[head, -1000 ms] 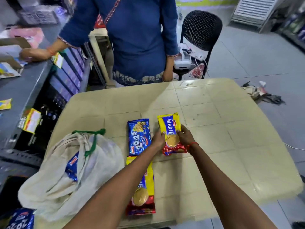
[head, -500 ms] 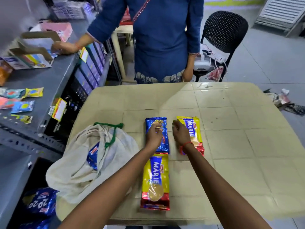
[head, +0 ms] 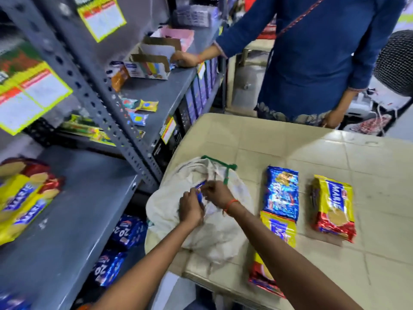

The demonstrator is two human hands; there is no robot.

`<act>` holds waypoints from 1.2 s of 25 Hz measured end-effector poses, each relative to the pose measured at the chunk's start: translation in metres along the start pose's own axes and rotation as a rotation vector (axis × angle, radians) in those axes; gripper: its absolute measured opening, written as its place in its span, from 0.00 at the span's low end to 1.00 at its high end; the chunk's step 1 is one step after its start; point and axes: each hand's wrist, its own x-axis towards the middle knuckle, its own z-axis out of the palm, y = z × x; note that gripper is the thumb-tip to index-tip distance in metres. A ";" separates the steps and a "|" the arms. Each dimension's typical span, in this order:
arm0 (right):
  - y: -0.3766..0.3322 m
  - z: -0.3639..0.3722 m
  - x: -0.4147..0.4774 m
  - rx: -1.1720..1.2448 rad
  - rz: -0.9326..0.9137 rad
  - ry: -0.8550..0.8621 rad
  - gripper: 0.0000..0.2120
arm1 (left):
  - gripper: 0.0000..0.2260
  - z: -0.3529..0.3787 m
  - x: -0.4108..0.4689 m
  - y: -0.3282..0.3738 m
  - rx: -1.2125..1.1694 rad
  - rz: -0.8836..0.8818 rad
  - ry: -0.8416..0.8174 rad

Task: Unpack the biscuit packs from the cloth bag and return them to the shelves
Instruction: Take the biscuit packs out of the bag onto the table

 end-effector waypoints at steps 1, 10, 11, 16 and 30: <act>-0.001 0.015 0.001 -0.135 0.000 -0.045 0.12 | 0.19 -0.002 0.002 -0.013 0.068 0.018 -0.033; 0.051 0.012 -0.019 -0.653 0.432 0.046 0.43 | 0.58 -0.004 0.026 -0.044 0.363 0.063 -0.262; 0.054 0.007 -0.020 -0.661 0.433 0.065 0.42 | 0.57 -0.003 0.028 -0.044 0.366 0.085 -0.257; 0.036 0.023 -0.018 -0.334 0.208 0.216 0.12 | 0.41 -0.004 0.045 -0.039 0.278 0.187 -0.156; -0.001 0.040 -0.010 1.083 0.812 0.210 0.17 | 0.27 -0.042 0.081 -0.002 0.021 0.068 -0.144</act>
